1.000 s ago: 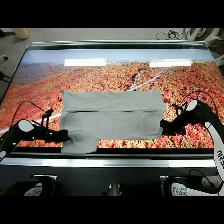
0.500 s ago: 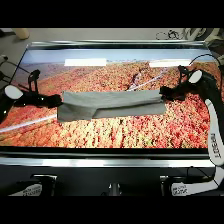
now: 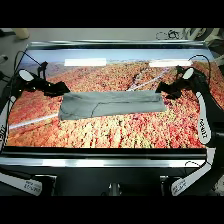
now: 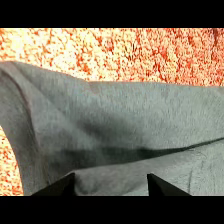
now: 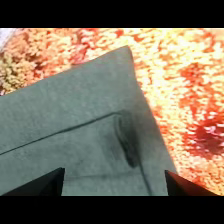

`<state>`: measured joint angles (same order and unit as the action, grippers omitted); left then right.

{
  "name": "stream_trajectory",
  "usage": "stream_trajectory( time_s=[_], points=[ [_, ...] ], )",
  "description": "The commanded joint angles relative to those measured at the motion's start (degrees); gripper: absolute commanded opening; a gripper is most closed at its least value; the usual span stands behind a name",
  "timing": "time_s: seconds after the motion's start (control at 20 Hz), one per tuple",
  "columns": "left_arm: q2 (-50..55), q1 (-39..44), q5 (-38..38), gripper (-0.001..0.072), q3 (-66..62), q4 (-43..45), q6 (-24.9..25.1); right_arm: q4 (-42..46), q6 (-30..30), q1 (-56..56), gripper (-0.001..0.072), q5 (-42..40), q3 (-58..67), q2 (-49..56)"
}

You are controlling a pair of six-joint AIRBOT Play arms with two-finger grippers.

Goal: Fold the shirts.

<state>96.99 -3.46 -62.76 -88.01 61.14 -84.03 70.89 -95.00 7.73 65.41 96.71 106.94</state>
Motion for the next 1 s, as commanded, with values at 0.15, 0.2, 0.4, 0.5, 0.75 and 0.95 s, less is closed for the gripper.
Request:
stream_trajectory(
  time_s=[0.15, 0.2, 0.4, 0.5, 0.75, 0.95],
  points=[
    [-7.15, 1.29, -2.86, 0.0533, -3.78, -1.11, 0.31, -6.12, 2.27, 4.28, 0.0709, 6.47, 1.01, 5.64],
    [-8.55, 2.32, -2.86, 0.0534, -3.78, -1.18, 0.28, -8.72, 2.27, 3.87, 0.0708, 6.32, 1.01, 6.60],
    [-11.69, 6.93, -2.84, 0.0534, -3.78, -1.20, 0.24, -11.91, 2.05, -0.15, 0.0573, 4.94, 1.01, 8.83],
    [-10.99, 9.33, -2.78, 0.0458, -3.72, -1.18, 0.22, -13.29, 2.05, -1.57, 0.0027, 4.37, 1.03, 7.45],
    [-1.64, 19.19, 4.59, 0.0023, -2.47, -5.97, -4.35, -14.82, 4.83, -1.95, 0.0020, 7.02, 1.01, -7.58],
    [9.97, 29.59, 16.22, 0.0022, -2.49, -24.98, -4.31, -14.71, 2.51, -2.64, 0.0020, 16.90, 1.01, -21.11]
  ],
)
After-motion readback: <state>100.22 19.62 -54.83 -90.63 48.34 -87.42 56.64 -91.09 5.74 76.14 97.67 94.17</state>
